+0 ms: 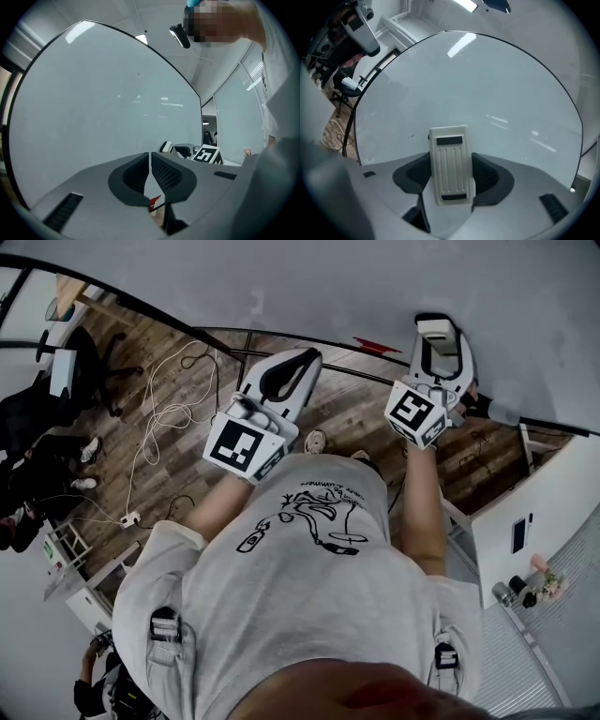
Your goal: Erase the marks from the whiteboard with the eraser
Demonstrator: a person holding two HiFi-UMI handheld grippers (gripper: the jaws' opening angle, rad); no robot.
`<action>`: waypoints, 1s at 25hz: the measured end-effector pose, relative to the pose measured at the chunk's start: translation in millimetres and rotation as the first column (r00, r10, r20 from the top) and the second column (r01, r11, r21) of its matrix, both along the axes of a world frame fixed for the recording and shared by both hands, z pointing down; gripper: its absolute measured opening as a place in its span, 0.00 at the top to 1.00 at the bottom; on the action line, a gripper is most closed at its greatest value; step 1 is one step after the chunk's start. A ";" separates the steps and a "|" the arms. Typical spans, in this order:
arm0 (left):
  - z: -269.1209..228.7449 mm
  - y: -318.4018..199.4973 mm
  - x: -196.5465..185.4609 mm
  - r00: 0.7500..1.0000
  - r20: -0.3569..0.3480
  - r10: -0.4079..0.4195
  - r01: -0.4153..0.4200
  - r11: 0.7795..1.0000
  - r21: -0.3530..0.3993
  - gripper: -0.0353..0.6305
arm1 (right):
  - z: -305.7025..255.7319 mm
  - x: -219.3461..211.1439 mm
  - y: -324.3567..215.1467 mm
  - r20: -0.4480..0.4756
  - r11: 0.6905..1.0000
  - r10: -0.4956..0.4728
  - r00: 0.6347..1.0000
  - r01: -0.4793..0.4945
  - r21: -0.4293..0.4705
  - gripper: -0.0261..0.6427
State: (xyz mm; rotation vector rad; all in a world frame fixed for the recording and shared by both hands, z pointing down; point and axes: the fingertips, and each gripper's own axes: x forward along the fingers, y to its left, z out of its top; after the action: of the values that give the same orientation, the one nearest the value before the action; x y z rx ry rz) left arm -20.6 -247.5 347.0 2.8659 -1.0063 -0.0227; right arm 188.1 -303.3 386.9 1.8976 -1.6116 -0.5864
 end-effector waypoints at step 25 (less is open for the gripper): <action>-4.1 2.5 -13.5 0.999 -0.001 -0.051 0.051 0.999 0.006 0.90 | 30.1 -68.4 -18.3 -0.150 0.986 -0.160 0.976 0.151 -0.067 0.57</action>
State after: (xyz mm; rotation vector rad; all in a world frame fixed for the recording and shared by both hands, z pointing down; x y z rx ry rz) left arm -34.2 -245.0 342.9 2.8449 -1.0810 -0.0309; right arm 119.7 -321.6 417.0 1.6534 -1.6665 -0.7284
